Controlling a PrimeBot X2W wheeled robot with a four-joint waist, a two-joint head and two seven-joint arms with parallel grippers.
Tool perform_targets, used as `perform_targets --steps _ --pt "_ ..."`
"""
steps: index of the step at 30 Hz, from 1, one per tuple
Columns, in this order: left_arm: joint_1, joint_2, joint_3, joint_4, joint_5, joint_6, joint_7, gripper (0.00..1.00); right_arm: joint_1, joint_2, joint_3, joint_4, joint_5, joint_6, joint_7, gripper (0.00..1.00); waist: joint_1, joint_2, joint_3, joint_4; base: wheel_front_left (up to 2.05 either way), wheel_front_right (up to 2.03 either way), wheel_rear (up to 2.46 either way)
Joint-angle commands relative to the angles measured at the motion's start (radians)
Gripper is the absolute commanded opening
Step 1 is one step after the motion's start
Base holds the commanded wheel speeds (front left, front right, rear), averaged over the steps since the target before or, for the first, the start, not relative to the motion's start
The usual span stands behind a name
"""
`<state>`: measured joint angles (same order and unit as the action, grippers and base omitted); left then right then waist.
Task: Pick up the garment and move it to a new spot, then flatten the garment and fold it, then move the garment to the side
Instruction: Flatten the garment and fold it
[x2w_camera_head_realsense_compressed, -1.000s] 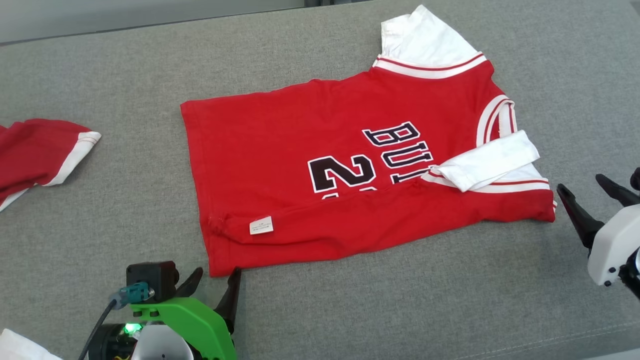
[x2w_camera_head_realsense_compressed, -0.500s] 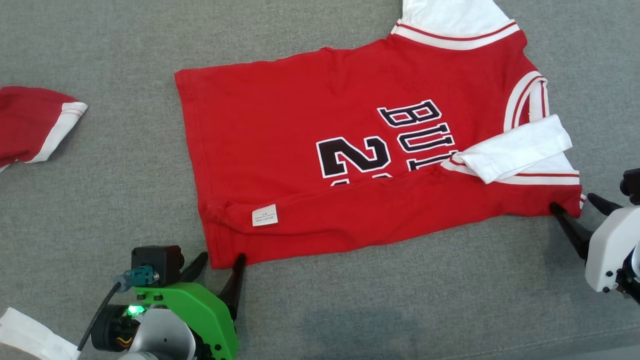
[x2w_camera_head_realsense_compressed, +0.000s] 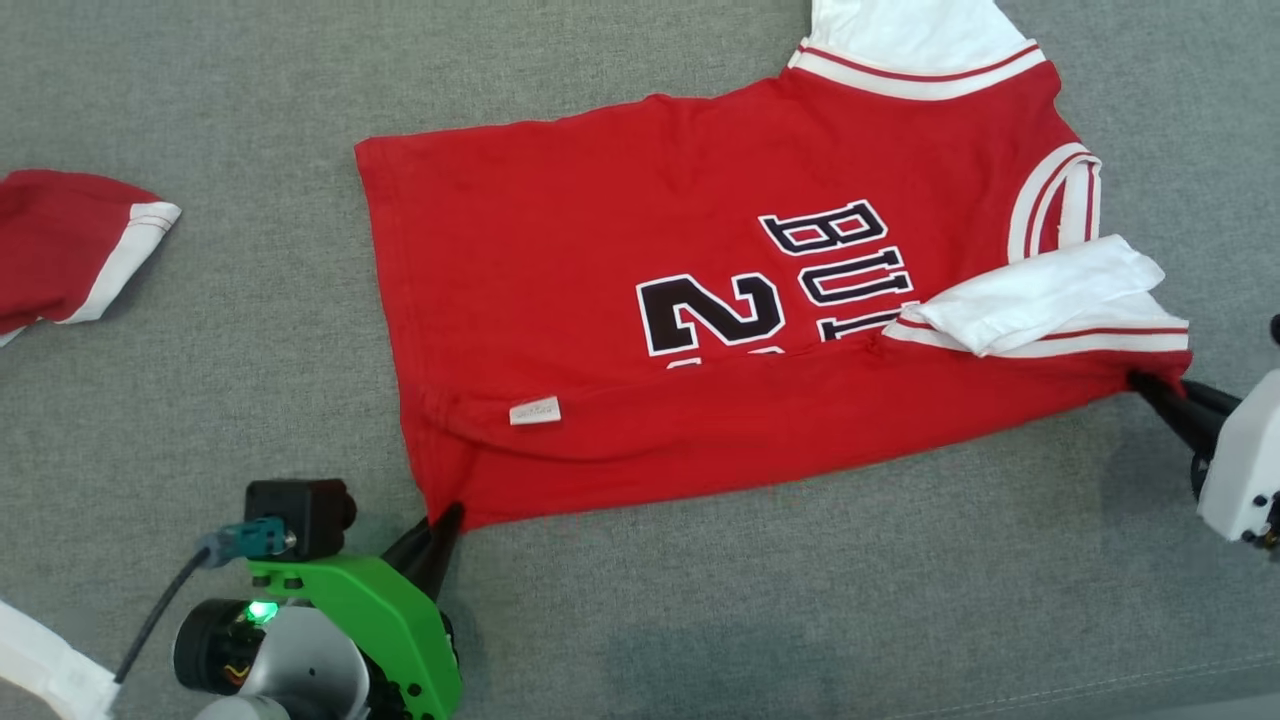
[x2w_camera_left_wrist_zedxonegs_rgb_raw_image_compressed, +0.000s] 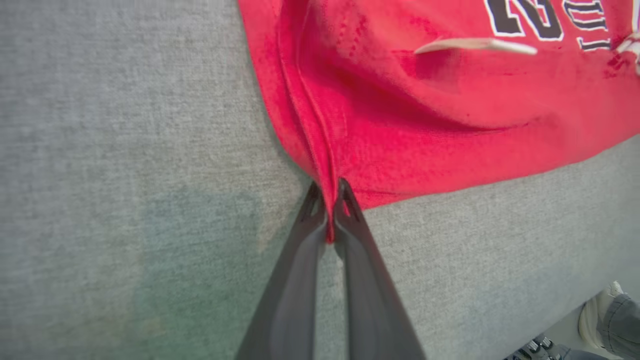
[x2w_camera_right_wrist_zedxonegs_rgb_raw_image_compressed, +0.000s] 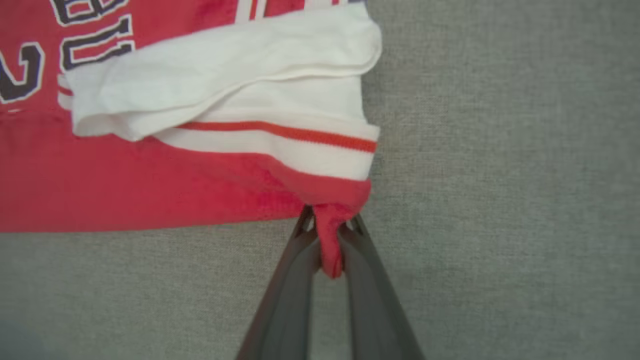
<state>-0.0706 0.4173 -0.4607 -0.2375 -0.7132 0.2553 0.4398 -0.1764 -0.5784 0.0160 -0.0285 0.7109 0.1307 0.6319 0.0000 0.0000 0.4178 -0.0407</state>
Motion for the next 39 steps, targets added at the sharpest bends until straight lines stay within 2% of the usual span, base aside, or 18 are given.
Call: perform_targets --steps 1,8,13,22,23,24,25,26,27,30,33,36,39 --pt "0.009 0.021 0.016 -0.021 -0.021 -0.003 0.009 0.00 -0.019 -0.014 -0.014 -0.003 0.026 0.000 0.016 0.00 0.0000 0.0000 -0.013 -0.002 0.00 0.00 0.00" --pt "0.053 0.071 0.056 -0.153 -0.088 -0.012 0.064 0.00 -0.027 -0.080 -0.065 -0.028 0.102 -0.001 0.113 0.00 0.0000 0.0000 -0.042 -0.001 0.00 0.00 0.00" --pt "0.122 0.076 0.062 -0.214 -0.132 0.000 0.072 0.00 0.037 -0.082 -0.086 -0.061 0.151 -0.001 0.167 0.00 0.0000 0.0000 -0.044 -0.001 0.00 0.00 0.00" --pt "0.258 0.068 0.054 -0.168 -0.167 -0.008 0.031 0.00 0.214 -0.067 -0.098 -0.071 0.162 -0.001 0.158 0.00 0.0000 0.0000 -0.042 0.003 0.00 0.00 0.00" --pt "0.264 0.068 0.058 -0.157 -0.162 -0.005 0.021 0.05 0.217 -0.066 -0.100 -0.069 0.145 -0.001 0.136 0.00 0.0000 0.0000 -0.042 0.004 0.00 0.00 0.00" --pt "0.267 0.072 0.060 -0.148 -0.149 -0.001 0.012 0.79 0.219 -0.060 -0.101 -0.062 0.135 -0.001 0.121 0.00 0.0000 0.0000 -0.042 0.004 0.00 0.00 0.00" --pt "0.270 0.073 0.059 -0.139 -0.143 0.000 0.007 1.00 0.218 -0.052 -0.091 -0.061 0.132 -0.001 0.107 0.22 0.0000 0.0000 -0.044 0.005 0.00 0.00 0.00" --pt "0.272 0.070 0.058 -0.133 -0.141 0.001 0.003 1.00 0.213 -0.050 -0.083 -0.068 0.125 -0.001 0.092 0.93 0.0000 0.0000 -0.045 0.005 0.00 0.00 0.00" --pt "0.271 0.071 0.058 -0.130 -0.134 0.001 -0.001 1.00 0.209 -0.049 -0.081 -0.067 0.123 -0.001 0.084 1.00 0.0000 0.0000 -0.047 0.005 0.00 0.00 0.00" --pt "0.261 0.095 0.058 -0.139 -0.101 0.008 -0.001 1.00 0.195 -0.073 -0.073 -0.088 0.124 -0.001 0.072 1.00 0.0000 0.0000 -0.053 0.007 0.00 0.00 0.00" --pt "0.245 0.122 0.068 -0.180 -0.076 0.021 0.006 1.00 0.154 -0.112 -0.112 -0.133 0.140 0.000 0.058 1.00 0.0000 0.0000 -0.041 0.010 0.00 0.00 0.00" --pt "0.171 0.158 0.103 -0.218 -0.045 0.037 0.026 1.00 0.051 -0.152 -0.154 -0.175 0.135 0.000 0.056 1.00 0.0000 0.0000 0.002 0.015 0.00 0.00 0.00" --pt "0.032 0.169 0.119 -0.207 -0.018 0.042 0.066 1.00 -0.108 -0.175 -0.132 -0.168 0.107 0.000 0.086 1.00 0.0000 0.0000 0.071 0.030 0.00 0.00 0.00"
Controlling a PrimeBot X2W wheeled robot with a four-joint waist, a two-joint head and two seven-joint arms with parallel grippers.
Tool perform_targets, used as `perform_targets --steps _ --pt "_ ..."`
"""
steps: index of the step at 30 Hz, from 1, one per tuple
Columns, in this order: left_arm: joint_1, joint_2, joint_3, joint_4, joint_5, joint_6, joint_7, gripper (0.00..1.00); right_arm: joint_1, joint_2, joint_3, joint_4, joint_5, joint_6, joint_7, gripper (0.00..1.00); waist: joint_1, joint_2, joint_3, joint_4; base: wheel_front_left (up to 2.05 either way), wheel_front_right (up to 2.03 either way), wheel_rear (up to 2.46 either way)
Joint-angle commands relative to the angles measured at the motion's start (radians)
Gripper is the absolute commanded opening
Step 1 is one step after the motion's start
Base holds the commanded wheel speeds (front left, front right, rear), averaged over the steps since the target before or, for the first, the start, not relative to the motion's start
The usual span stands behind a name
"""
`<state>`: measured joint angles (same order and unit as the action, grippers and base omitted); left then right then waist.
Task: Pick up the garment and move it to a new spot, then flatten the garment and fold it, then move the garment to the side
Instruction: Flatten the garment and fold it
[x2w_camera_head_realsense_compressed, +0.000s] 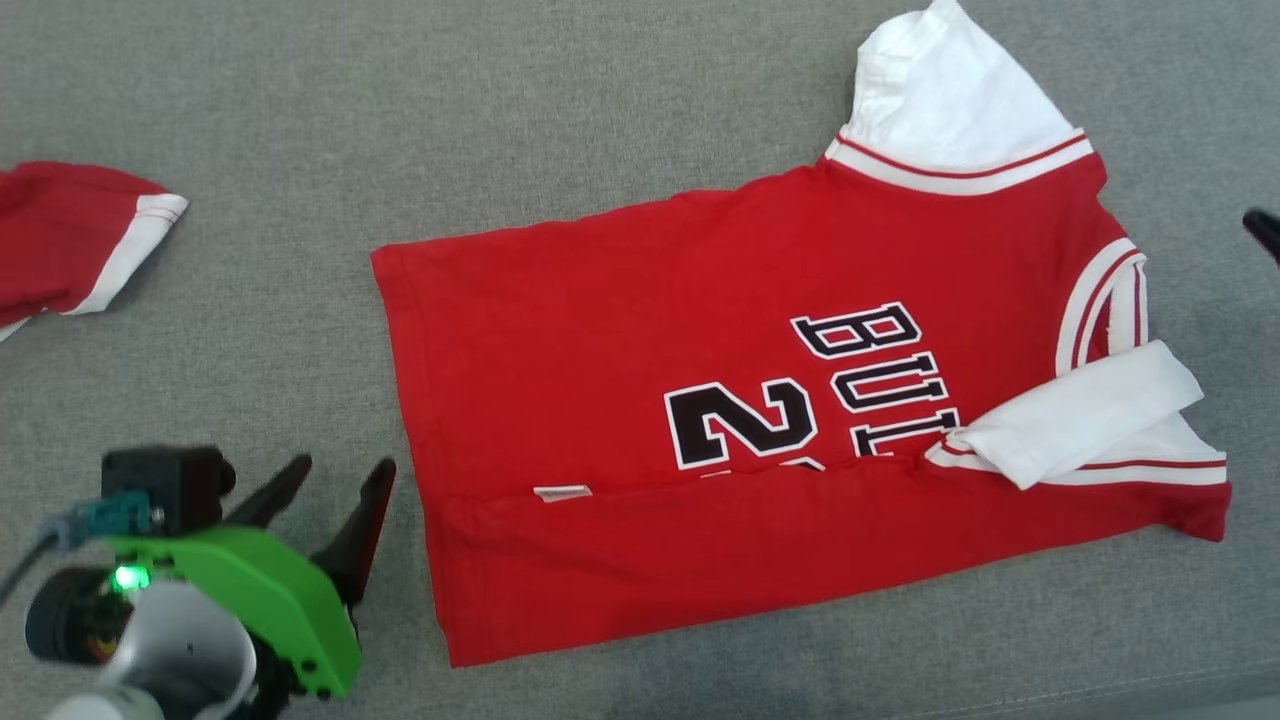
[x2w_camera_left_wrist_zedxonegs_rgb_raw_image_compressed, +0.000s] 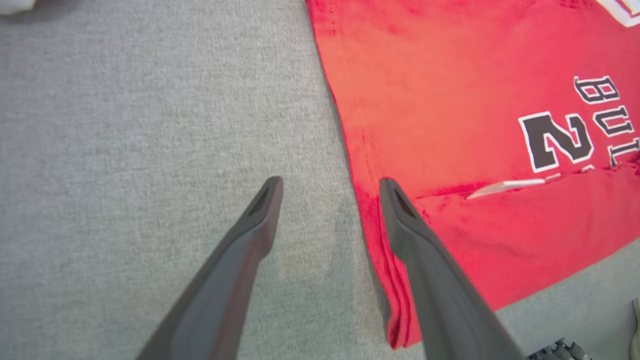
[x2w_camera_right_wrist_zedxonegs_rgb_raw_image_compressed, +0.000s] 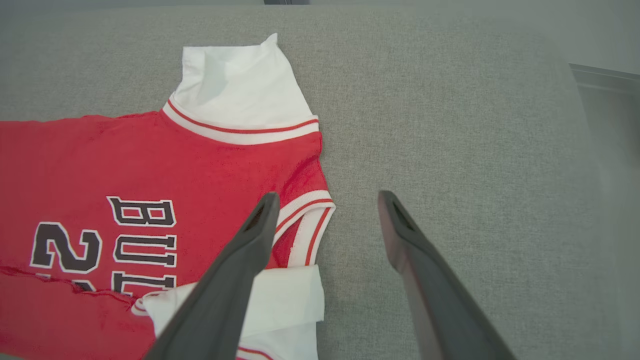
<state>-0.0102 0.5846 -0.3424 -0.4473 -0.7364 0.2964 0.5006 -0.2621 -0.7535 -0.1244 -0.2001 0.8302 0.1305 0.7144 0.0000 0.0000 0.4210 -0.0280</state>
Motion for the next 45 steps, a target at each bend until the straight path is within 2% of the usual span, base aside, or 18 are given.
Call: perform_targets --steps 1,7,12,18,27,28,29,30,33,39,45 --pt "-0.087 -0.002 -0.003 0.013 0.014 -0.005 0.023 1.00 -0.085 -0.004 0.025 0.014 -0.025 0.000 0.017 1.00 0.0000 0.0000 0.096 0.027 0.00 0.00 0.00" --pt "-0.442 -0.081 -0.074 0.168 0.052 -0.051 0.108 1.00 -0.456 0.040 0.155 0.165 -0.129 0.000 0.080 1.00 0.0000 0.0000 0.233 0.103 0.00 0.00 0.00" --pt "-0.633 -0.168 -0.149 0.326 0.087 -0.098 0.131 1.00 -0.654 0.095 0.254 0.340 -0.212 0.000 0.086 1.00 0.0000 0.0000 0.273 0.167 0.00 0.00 0.00" --pt "-0.707 -0.222 -0.209 0.424 0.083 -0.144 0.145 1.00 -0.760 0.129 0.338 0.479 -0.254 0.000 0.058 1.00 0.0000 0.0000 0.282 0.200 0.00 0.00 0.00" --pt "-0.719 -0.240 -0.242 0.474 0.079 -0.167 0.151 1.00 -0.792 0.129 0.412 0.590 -0.233 0.000 0.044 1.00 0.0000 0.0000 0.281 0.194 0.00 0.00 0.00" --pt "-0.720 -0.238 -0.246 0.475 0.082 -0.171 0.152 1.00 -0.792 0.128 0.419 0.596 -0.227 0.000 0.040 0.96 0.0000 0.0000 0.279 0.191 0.00 0.00 0.00" --pt "-0.721 -0.237 -0.248 0.476 0.082 -0.176 0.150 0.38 -0.793 0.128 0.423 0.598 -0.220 0.000 0.029 0.00 0.0000 0.0000 0.277 0.188 0.00 0.00 0.00" --pt "-0.719 -0.236 -0.253 0.479 0.075 -0.184 0.157 0.00 -0.792 0.132 0.427 0.603 -0.206 0.000 0.026 0.00 0.0000 0.0000 0.273 0.183 0.00 0.00 0.00" --pt "-0.716 -0.229 -0.264 0.473 0.080 -0.198 0.161 0.00 -0.797 0.130 0.439 0.601 -0.176 0.000 -0.017 0.00 0.0000 0.0000 0.258 0.172 0.00 0.00 0.00" --pt "-0.706 -0.190 -0.233 0.427 0.095 -0.178 0.139 0.00 -0.800 0.110 0.457 0.573 -0.113 0.000 -0.116 0.00 0.0000 0.0000 0.201 0.144 0.00 0.00 0.00" --pt "-0.637 -0.144 -0.215 0.338 0.103 -0.141 0.120 0.00 -0.697 0.031 0.496 0.469 -0.030 0.000 -0.222 0.00 0.0000 0.0000 0.102 0.107 0.00 0.00 0.00"
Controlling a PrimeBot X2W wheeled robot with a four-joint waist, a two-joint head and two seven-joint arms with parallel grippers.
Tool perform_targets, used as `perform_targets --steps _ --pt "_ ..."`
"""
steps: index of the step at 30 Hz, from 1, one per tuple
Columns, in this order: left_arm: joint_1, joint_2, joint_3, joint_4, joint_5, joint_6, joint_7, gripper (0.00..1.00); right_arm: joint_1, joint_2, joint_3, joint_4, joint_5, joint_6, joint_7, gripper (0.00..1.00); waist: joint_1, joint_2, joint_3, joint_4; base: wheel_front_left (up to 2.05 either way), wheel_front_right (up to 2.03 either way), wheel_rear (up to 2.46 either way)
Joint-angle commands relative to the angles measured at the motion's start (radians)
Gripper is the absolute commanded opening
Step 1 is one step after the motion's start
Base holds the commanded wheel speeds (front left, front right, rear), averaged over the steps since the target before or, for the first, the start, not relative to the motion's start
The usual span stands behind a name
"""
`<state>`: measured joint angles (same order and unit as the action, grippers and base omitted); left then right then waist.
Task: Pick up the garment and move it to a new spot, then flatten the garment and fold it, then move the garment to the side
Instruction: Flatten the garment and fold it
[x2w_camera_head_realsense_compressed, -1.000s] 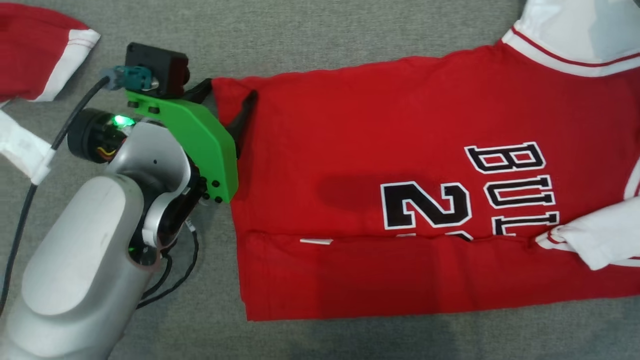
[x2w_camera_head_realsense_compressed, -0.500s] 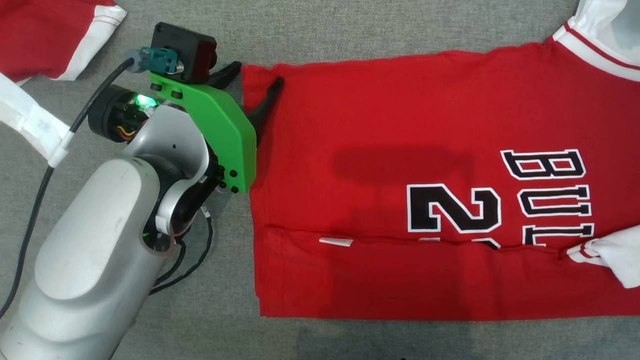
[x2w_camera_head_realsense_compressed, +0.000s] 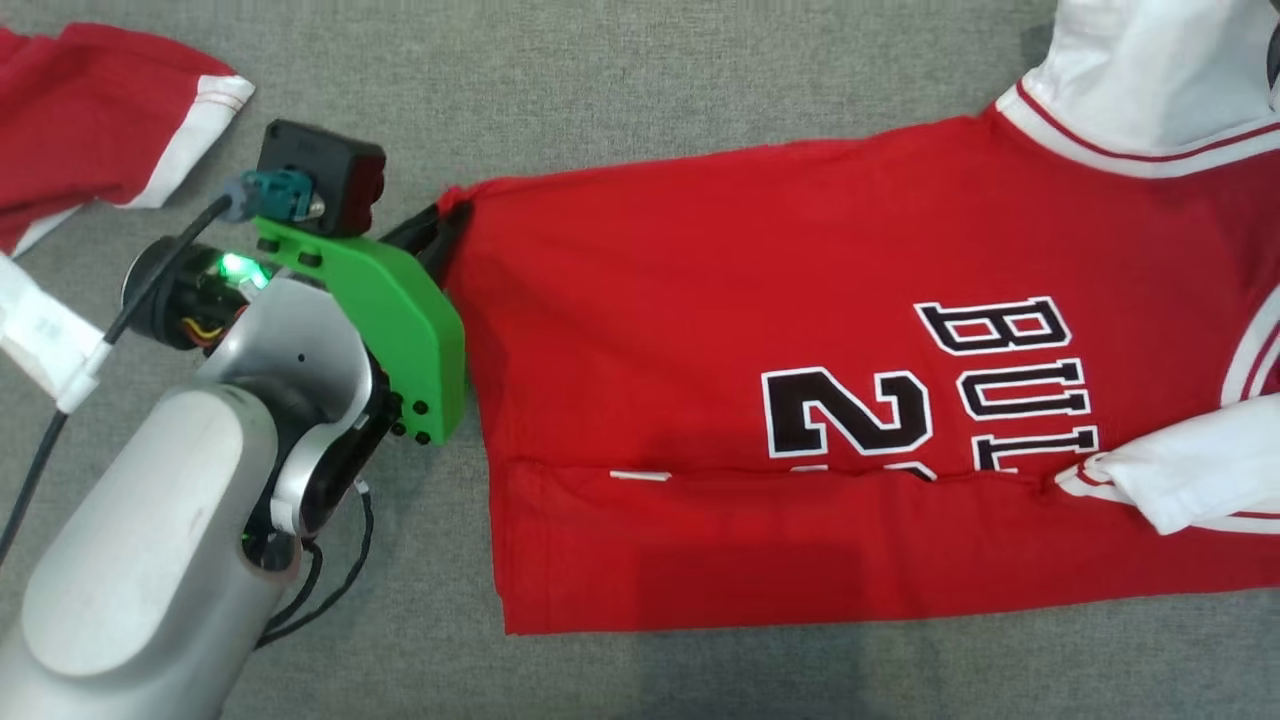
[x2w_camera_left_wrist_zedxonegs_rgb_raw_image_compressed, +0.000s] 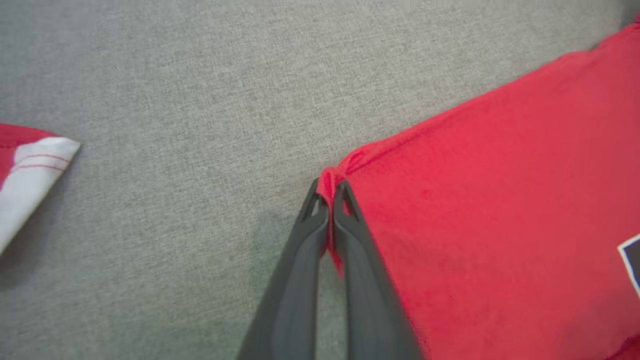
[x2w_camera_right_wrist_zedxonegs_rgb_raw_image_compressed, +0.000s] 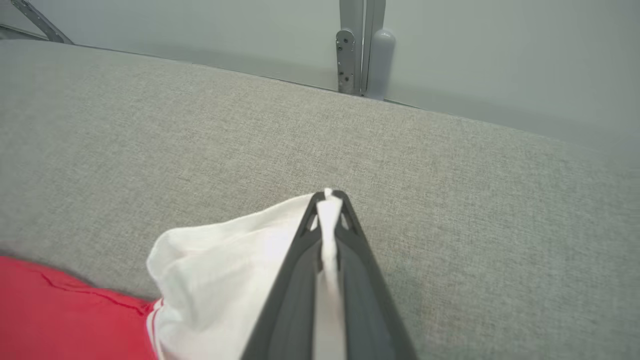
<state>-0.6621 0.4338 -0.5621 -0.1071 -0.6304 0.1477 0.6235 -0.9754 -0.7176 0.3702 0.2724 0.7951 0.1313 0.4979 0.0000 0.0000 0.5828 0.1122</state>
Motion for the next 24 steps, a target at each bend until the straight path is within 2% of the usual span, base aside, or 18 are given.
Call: perform_targets --steps 1,7,10,16,24 --pt "0.040 0.010 0.011 -0.021 -0.014 0.016 -0.008 0.00 0.045 -0.024 0.002 -0.027 0.020 -0.001 -0.024 0.00 0.0000 0.0000 -0.078 -0.041 0.00 0.00 0.00" --pt "0.189 0.060 0.018 -0.137 -0.017 0.059 -0.030 0.00 0.280 -0.109 -0.059 -0.149 0.105 -0.001 -0.141 0.00 0.0000 0.0000 -0.183 -0.084 0.00 0.00 0.00" --pt "0.256 0.074 0.021 -0.162 -0.024 0.076 -0.048 0.00 0.408 -0.126 -0.110 -0.202 0.118 -0.001 -0.184 0.00 0.0000 0.0000 -0.225 -0.104 0.00 0.00 0.00" --pt "0.378 0.074 0.019 -0.190 -0.042 0.098 -0.095 0.00 0.662 -0.083 -0.211 -0.292 0.118 -0.001 -0.225 0.00 0.0000 0.0000 -0.279 -0.142 0.00 0.00 0.00" --pt "0.513 0.055 -0.001 -0.173 -0.065 0.112 -0.162 0.00 0.872 0.035 -0.249 -0.343 0.081 -0.001 -0.235 0.00 0.0000 0.0000 -0.305 -0.170 0.00 0.00 0.00"
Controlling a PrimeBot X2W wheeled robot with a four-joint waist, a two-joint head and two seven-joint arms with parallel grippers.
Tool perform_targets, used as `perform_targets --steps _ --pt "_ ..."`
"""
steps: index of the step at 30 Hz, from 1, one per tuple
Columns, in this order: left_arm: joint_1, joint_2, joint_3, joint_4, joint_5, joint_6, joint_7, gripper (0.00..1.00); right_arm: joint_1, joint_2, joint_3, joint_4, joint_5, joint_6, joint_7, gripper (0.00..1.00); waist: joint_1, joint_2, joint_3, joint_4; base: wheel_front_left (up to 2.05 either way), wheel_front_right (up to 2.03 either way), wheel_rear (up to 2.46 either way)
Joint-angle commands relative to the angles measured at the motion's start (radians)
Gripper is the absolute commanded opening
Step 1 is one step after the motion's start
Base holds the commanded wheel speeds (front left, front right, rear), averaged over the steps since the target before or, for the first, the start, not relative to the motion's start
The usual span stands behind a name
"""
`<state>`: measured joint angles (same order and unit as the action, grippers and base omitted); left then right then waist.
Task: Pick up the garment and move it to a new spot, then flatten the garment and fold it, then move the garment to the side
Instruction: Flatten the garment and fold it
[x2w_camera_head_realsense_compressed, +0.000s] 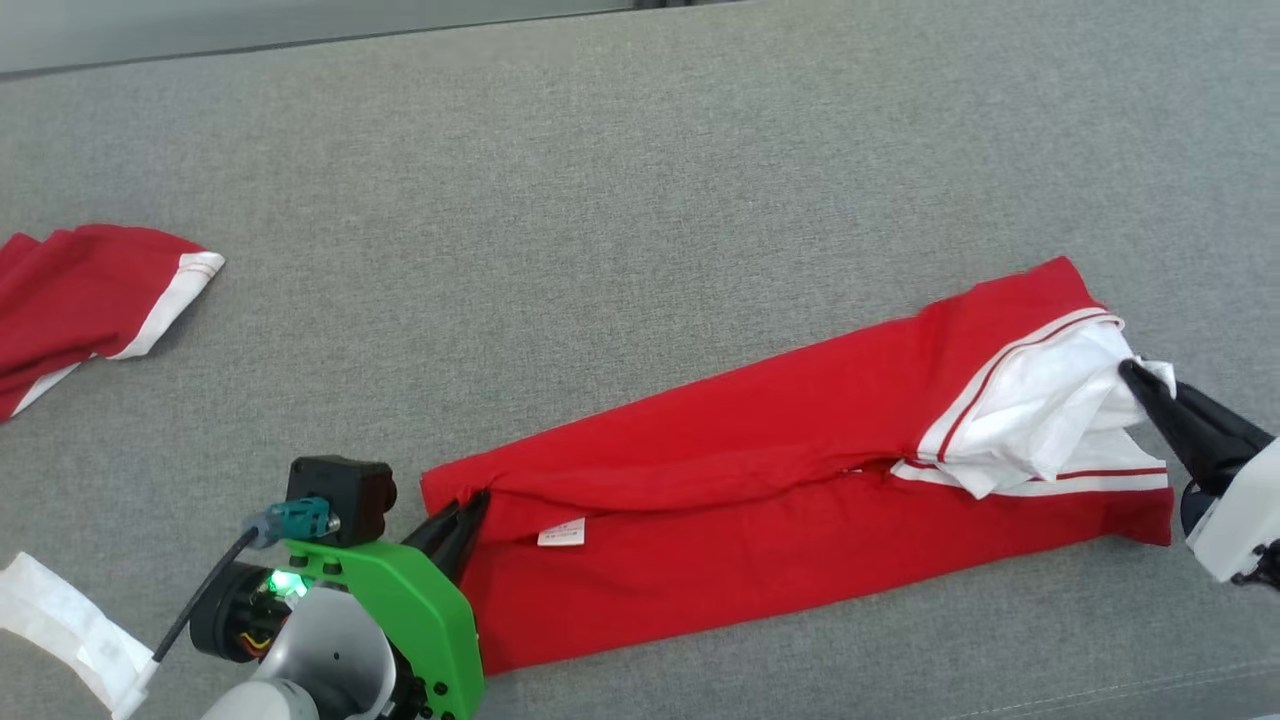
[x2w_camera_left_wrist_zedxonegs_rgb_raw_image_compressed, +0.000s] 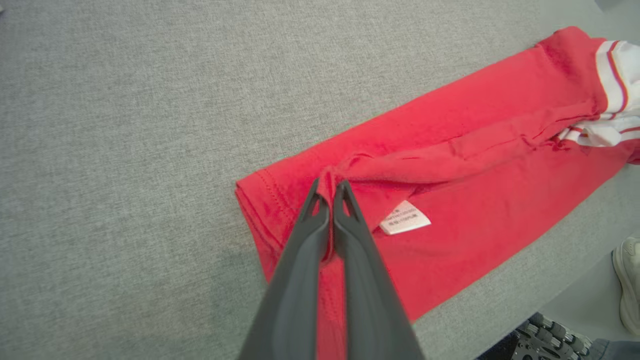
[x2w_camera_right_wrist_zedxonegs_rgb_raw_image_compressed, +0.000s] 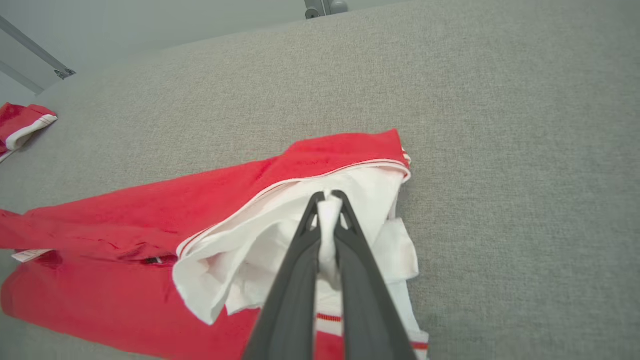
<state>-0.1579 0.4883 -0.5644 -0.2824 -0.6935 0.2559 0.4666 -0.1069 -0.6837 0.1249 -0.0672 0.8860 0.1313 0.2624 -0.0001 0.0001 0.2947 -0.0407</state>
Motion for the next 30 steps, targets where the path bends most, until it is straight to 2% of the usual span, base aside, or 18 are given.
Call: perform_targets --steps 1,5,6,7,11,13,17,22,26,28,30 --pt "0.021 -0.005 -0.004 0.004 -0.004 0.002 -0.012 0.00 0.018 0.014 -0.003 -0.001 -0.013 -0.001 0.003 0.00 0.0001 -0.0001 -0.021 -0.019 0.00 0.00 0.00" --pt "0.051 -0.017 -0.006 0.009 -0.008 0.010 -0.040 0.00 0.043 0.044 -0.005 0.011 -0.038 -0.001 0.021 0.00 0.0001 -0.0001 -0.027 -0.021 0.00 0.00 0.00" --pt "0.073 -0.024 -0.012 0.015 -0.010 0.016 -0.050 0.83 0.049 0.051 -0.008 0.018 -0.056 -0.001 0.038 1.00 0.0001 -0.0001 -0.033 -0.020 0.00 0.00 0.00" --pt "0.089 -0.022 -0.019 0.019 -0.012 0.014 -0.051 1.00 0.056 0.053 -0.009 0.023 -0.068 -0.001 0.046 1.00 0.0001 -0.0001 -0.037 -0.020 0.00 0.00 0.00" --pt "0.163 -0.004 -0.030 0.028 -0.004 0.029 -0.076 1.00 0.081 0.040 -0.038 0.025 -0.084 -0.001 0.088 1.00 0.0001 -0.0001 -0.058 -0.017 0.00 0.00 0.00" --pt "0.198 -0.017 -0.009 0.019 -0.014 0.041 -0.126 1.00 0.087 0.045 -0.078 0.021 -0.095 -0.001 0.095 1.00 0.0001 -0.0001 -0.067 -0.014 0.00 0.00 0.00" --pt "0.263 -0.060 0.054 -0.001 0.032 0.095 -0.307 1.00 0.089 0.074 -0.173 0.019 -0.118 -0.001 0.129 1.00 0.0001 -0.0001 -0.087 0.001 0.00 0.00 0.00" --pt "0.291 -0.113 0.087 0.057 0.133 0.145 -0.541 1.00 0.071 0.113 -0.216 0.048 -0.182 0.000 0.233 1.00 0.0001 -0.0001 -0.103 0.045 0.00 0.00 0.00" --pt "0.292 -0.160 0.079 0.144 0.175 0.147 -0.665 1.00 0.022 0.170 -0.233 0.102 -0.236 0.000 0.302 1.00 0.0001 -0.0001 -0.092 0.080 0.00 0.00 0.00" --pt "0.284 -0.197 0.080 0.191 0.160 0.137 -0.694 1.00 -0.012 0.191 -0.232 0.140 -0.264 -0.001 0.333 1.00 0.0001 -0.0001 -0.080 0.094 0.00 0.00 0.00" --pt "0.254 -0.209 0.085 0.233 0.185 0.127 -0.715 1.00 -0.048 0.199 -0.226 0.182 -0.297 -0.001 0.355 1.00 0.0001 -0.0001 -0.067 0.108 0.00 0.00 0.00"
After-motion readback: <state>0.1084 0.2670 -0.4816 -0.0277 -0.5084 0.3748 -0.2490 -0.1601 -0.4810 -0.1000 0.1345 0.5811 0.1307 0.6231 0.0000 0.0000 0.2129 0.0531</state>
